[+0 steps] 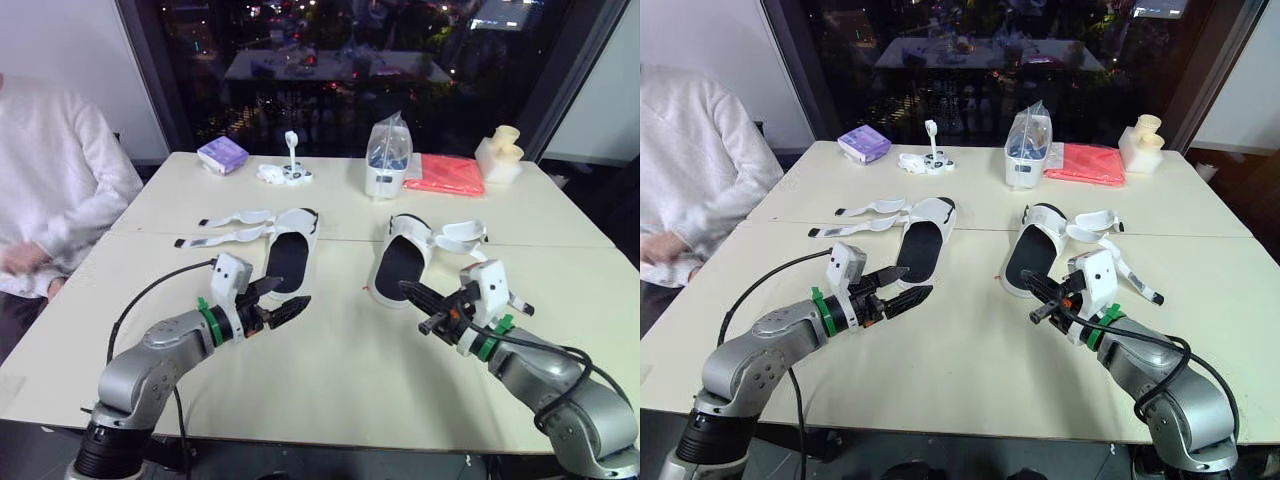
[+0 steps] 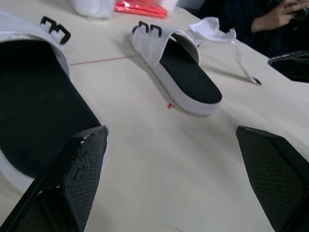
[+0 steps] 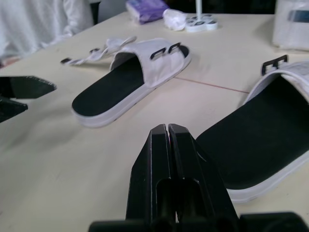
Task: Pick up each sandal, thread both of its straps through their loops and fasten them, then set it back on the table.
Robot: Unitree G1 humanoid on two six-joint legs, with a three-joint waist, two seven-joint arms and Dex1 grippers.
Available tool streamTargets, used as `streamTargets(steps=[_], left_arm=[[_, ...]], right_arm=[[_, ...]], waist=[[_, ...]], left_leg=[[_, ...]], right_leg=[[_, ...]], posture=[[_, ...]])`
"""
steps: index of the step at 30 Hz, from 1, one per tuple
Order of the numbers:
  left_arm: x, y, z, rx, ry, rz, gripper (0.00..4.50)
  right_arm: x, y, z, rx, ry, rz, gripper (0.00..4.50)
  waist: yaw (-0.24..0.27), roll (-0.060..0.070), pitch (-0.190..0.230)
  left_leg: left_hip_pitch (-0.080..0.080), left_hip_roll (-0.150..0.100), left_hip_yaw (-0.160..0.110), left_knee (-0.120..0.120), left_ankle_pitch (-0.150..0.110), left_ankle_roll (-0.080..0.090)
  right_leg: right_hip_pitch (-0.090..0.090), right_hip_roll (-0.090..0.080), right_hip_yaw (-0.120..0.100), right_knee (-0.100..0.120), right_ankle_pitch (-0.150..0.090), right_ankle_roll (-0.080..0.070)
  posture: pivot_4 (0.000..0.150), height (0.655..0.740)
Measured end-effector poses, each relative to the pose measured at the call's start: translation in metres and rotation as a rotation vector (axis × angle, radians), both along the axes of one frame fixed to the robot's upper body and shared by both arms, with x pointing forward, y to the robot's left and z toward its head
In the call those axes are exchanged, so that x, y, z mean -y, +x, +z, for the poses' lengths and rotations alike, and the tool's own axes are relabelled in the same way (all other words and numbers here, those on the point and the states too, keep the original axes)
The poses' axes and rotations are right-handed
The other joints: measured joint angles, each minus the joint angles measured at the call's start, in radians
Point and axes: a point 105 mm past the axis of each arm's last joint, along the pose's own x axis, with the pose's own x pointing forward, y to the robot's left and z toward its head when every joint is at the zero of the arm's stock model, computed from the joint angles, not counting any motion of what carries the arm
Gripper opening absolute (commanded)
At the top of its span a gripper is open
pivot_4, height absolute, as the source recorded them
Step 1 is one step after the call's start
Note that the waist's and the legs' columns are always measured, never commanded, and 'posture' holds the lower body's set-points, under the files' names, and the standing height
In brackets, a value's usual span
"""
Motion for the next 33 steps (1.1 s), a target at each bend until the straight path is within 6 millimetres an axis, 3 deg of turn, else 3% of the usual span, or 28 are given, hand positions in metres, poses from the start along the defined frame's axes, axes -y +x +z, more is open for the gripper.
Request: streamTargets(steps=[32,33], left_arm=[[-0.007,0.006,0.007,0.06,0.008,0.029,4.38],[-0.009,0.008,0.007,0.064,0.01,0.042,4.46]], right_arm=[[0.008,0.015,0.001,0.009,-0.066,-0.001,0.0],[0.009,0.018,0.0,0.013,-0.08,-0.014,0.26]], waist=[[-0.001,0.0,0.0],[-0.001,0.0,0.0]], left_leg=[[0.0,0.0,0.0,0.0,0.001,-0.001],[0.0,0.0,0.0,0.0,0.001,-0.001]], right_leg=[[0.001,0.001,0.0,0.0,0.0,0.0],[0.001,0.001,0.0,0.0,0.0,0.0]], posture=[[0.15,0.74],[0.15,0.74]])
